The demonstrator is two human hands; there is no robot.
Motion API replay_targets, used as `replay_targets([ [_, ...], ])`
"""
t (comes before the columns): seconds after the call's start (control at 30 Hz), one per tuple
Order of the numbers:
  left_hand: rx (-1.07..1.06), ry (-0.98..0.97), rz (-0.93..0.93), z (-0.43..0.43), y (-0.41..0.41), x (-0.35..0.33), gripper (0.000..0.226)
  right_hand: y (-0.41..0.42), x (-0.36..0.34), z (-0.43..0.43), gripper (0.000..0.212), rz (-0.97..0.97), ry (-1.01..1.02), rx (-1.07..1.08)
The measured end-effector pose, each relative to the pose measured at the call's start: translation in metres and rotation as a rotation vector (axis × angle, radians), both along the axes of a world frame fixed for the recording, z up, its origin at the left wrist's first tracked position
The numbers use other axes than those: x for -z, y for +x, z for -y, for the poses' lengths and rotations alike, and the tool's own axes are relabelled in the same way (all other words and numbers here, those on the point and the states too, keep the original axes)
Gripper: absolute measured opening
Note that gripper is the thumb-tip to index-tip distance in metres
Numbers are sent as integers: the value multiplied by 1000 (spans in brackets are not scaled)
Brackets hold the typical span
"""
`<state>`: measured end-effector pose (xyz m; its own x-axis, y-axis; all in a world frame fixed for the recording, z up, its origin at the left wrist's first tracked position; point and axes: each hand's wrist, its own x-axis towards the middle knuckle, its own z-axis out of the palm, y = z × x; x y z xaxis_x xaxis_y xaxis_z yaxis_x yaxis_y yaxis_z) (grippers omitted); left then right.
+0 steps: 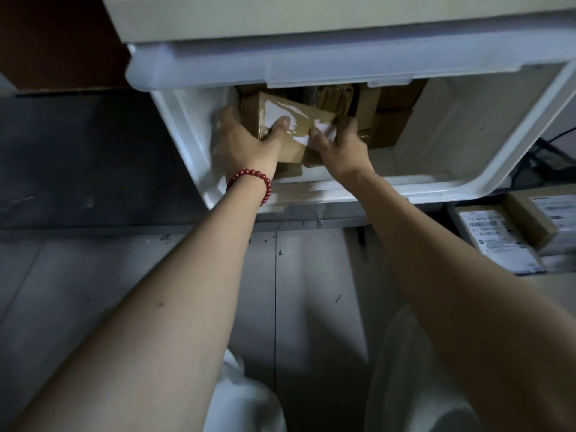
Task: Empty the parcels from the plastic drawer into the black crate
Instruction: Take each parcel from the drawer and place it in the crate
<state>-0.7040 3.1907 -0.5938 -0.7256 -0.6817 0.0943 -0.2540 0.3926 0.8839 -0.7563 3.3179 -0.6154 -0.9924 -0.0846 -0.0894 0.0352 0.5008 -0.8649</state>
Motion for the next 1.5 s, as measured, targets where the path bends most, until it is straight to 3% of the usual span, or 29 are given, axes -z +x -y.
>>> replay_targets([
  [0.1,61,130,23,-3,19,-8,74,25,-7,-14,65,-7,-37,8],
  [0.27,139,110,4,-15,60,-19,59,81,-8,-37,62,-66,-159,7],
  [0.43,125,227,-91,-23,98,-27,54,124,-20,-54,67,-98,-287,-34],
  [0.67,177,294,-73,-17,129,-23,53,137,-30,-74,59,-81,-388,-51],
  [0.97,229,390,-27,-18,151,-19,53,148,-23,-73,69,-38,-429,-85],
  [1.1,242,378,10,-18,152,-14,50,150,-17,-72,60,-42,-468,-48],
  [1.5,124,477,77,-2,150,0,38,162,-33,-76,66,-253,-228,-210],
])
